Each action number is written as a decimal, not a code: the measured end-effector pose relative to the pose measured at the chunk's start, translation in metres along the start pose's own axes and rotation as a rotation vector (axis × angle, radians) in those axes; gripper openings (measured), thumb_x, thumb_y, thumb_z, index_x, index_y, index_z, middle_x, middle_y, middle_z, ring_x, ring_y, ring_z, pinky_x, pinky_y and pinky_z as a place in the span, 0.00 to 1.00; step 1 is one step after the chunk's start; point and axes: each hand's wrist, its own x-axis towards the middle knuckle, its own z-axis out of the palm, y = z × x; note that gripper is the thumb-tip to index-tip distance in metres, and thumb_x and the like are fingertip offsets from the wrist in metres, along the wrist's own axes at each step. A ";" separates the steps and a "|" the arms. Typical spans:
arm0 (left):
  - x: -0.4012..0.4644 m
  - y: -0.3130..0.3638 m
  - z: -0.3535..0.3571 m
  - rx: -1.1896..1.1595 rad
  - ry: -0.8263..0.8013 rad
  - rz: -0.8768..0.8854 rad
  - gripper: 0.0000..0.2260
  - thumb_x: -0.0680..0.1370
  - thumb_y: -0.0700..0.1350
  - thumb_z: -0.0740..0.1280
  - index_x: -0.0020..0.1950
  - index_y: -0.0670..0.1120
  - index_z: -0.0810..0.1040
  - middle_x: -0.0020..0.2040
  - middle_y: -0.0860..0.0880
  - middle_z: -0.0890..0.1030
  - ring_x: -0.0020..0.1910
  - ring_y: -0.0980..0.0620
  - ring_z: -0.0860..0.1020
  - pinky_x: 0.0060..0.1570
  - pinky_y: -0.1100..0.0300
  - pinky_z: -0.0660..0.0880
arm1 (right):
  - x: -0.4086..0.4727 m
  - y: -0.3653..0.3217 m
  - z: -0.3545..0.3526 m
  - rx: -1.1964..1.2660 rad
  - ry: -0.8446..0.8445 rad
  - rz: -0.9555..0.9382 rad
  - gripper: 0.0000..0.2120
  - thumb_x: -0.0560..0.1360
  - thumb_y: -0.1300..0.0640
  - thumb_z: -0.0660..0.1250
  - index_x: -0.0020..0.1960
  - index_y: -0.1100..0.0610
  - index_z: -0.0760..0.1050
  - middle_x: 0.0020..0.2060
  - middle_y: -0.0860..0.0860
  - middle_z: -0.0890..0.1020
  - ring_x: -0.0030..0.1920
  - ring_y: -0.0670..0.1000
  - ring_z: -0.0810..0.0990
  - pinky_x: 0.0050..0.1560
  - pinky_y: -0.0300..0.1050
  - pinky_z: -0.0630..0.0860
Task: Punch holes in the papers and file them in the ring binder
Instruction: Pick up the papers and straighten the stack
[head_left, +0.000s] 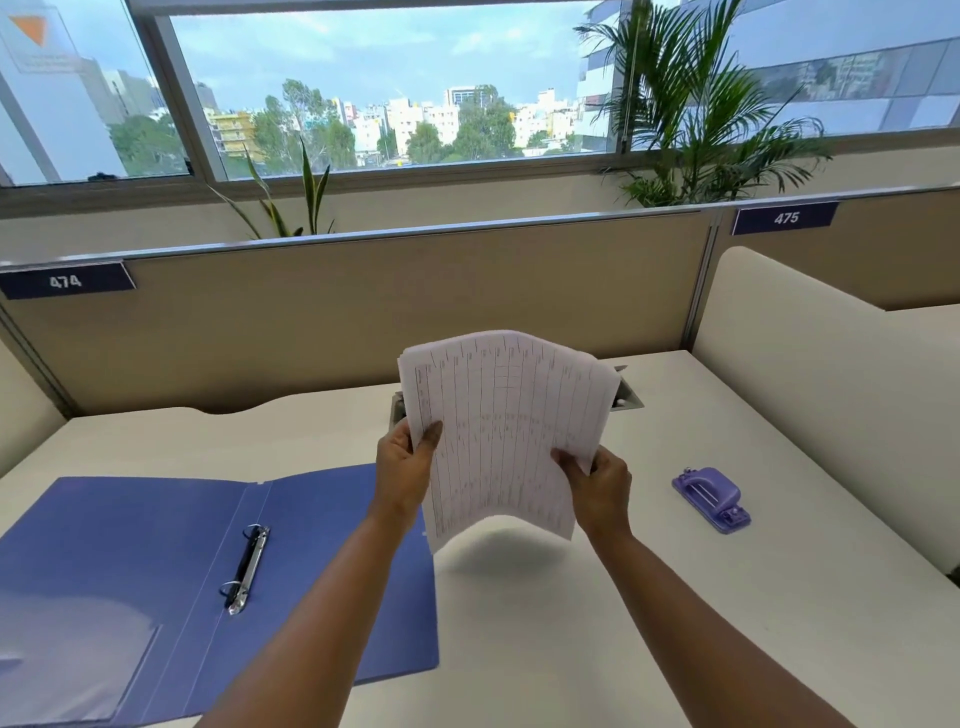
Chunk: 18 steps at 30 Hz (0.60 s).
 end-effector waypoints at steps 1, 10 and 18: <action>0.001 -0.001 0.000 -0.004 -0.002 -0.007 0.05 0.78 0.38 0.61 0.49 0.44 0.76 0.45 0.50 0.80 0.44 0.52 0.80 0.37 0.66 0.80 | 0.001 0.000 0.000 0.006 -0.006 -0.003 0.04 0.73 0.60 0.68 0.45 0.60 0.76 0.42 0.54 0.80 0.41 0.58 0.80 0.33 0.28 0.76; -0.011 -0.025 0.007 0.031 -0.023 -0.214 0.06 0.79 0.40 0.61 0.53 0.44 0.75 0.46 0.52 0.80 0.48 0.50 0.78 0.42 0.61 0.76 | -0.005 0.014 -0.005 0.025 -0.107 0.134 0.15 0.73 0.61 0.68 0.57 0.68 0.75 0.54 0.60 0.80 0.52 0.60 0.79 0.54 0.54 0.77; -0.013 -0.024 0.008 0.089 -0.043 -0.225 0.11 0.78 0.38 0.62 0.60 0.39 0.74 0.51 0.47 0.79 0.49 0.49 0.78 0.47 0.57 0.77 | -0.005 0.010 -0.007 0.040 -0.117 0.151 0.17 0.72 0.61 0.69 0.60 0.66 0.74 0.55 0.59 0.79 0.52 0.56 0.77 0.56 0.55 0.77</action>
